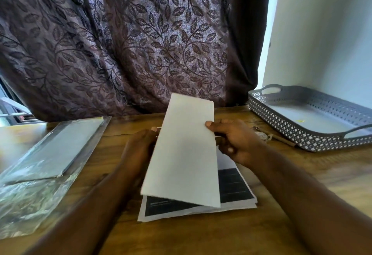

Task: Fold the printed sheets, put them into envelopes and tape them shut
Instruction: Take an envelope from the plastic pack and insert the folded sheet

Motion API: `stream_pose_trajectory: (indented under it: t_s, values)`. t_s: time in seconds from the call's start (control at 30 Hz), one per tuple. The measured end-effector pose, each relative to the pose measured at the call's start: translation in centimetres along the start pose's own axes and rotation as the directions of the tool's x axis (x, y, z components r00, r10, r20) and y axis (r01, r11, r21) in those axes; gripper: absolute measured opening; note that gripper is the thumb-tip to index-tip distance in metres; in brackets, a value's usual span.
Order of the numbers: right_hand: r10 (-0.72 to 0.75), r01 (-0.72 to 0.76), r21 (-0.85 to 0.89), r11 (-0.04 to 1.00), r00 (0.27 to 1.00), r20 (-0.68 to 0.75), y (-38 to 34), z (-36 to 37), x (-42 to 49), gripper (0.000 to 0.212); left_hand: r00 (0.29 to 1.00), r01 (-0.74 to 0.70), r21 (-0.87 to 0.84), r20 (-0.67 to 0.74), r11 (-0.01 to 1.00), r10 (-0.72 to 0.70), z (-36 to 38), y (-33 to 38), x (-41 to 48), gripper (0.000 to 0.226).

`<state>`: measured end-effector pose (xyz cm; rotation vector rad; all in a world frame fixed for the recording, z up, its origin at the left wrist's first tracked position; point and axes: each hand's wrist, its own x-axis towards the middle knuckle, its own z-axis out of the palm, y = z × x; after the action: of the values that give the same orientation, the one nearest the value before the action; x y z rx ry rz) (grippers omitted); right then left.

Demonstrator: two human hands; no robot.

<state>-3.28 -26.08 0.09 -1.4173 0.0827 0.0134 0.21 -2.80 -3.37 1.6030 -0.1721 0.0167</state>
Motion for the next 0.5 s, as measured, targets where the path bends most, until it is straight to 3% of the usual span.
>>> stream_pose_trajectory:
  t_s: [0.1,0.2,0.27,0.37,0.4,0.5]
  values:
    - [0.05,-0.048,-0.218,0.975,0.999,0.003,0.5,-0.2,0.3,0.018,0.999,0.023,-0.062,-0.045,0.998,-0.025,0.1,0.4,-0.2,0.036]
    - [0.049,-0.046,-0.353,0.935,0.999,0.0,0.9,0.1,0.4,0.016,0.996,0.039,0.02,-0.077,0.999,-0.037,0.2,0.3,0.0,0.015]
    - [0.031,-0.032,-0.401,0.915,0.999,-0.01,1.0,0.2,0.3,0.019,0.994,0.019,0.204,-0.11,0.979,0.004,0.0,-0.2,0.4,0.024]
    - [-0.005,-0.011,-0.525,0.851,1.0,-0.03,1.3,0.2,0.7,0.026,0.982,-0.071,0.542,-0.111,0.838,0.154,0.0,-0.4,0.1,0.025]
    - [-0.035,0.003,-0.624,0.781,0.999,-0.039,1.5,0.3,1.0,0.03,0.978,-0.091,0.595,-0.097,0.799,0.184,0.1,-0.4,-0.1,0.025]
    - [-0.145,0.028,-0.899,0.436,0.989,-0.04,1.7,0.9,1.4,0.047,0.976,-0.109,0.686,-0.063,0.719,0.208,0.1,-0.7,0.2,0.03]
